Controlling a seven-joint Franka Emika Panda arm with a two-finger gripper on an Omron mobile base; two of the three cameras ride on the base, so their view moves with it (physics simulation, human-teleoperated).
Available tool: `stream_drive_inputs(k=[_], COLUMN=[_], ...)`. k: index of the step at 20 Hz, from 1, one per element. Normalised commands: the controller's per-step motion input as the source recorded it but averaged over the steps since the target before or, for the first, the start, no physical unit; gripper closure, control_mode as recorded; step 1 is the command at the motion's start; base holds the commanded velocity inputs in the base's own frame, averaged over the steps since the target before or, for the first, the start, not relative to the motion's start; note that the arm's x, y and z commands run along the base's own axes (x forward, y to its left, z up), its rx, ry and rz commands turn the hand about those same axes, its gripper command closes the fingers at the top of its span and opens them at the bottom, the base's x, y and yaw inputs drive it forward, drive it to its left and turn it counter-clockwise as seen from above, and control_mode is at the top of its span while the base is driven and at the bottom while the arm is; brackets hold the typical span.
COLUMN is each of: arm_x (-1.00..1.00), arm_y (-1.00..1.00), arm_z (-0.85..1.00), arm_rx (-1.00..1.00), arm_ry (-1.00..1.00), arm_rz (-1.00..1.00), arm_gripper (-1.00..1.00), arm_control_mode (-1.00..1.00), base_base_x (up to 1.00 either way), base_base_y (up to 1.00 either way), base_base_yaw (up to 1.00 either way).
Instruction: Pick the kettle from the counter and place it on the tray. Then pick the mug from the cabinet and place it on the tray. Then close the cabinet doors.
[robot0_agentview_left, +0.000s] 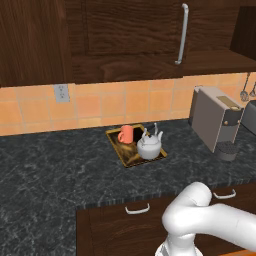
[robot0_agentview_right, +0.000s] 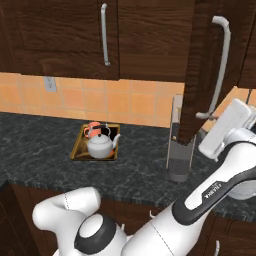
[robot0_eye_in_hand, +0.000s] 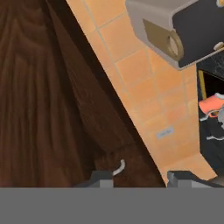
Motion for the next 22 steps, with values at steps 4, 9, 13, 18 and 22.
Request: stream_drive_inputs(k=[4,9,13,18,22], arm_x=[-0.01,0.0,0.04,0.12,0.13], arm_y=[0.68,0.76,0.86,0.85,0.87], arm_z=[1.0,0.94,0.88,0.85,0.88], arm_rx=[-0.23,-0.21,-0.22,-0.22,-0.22], arm_ry=[0.0,0.02,0.05,0.03,0.08], arm_rz=[-0.02,-0.09,-0.13,-0.13,-0.13], arm_gripper=[-1.0,-1.0,-1.0,-1.0,-1.0], arm_control_mode=[-1.0,-1.0,-1.0,-1.0,-1.0], base_base_x=[0.0,0.0,0.0,0.0,0.0], base_base_y=[0.0,0.0,0.0,0.0,0.0], base_base_yaw=[0.0,0.0,0.0,0.0,0.0])
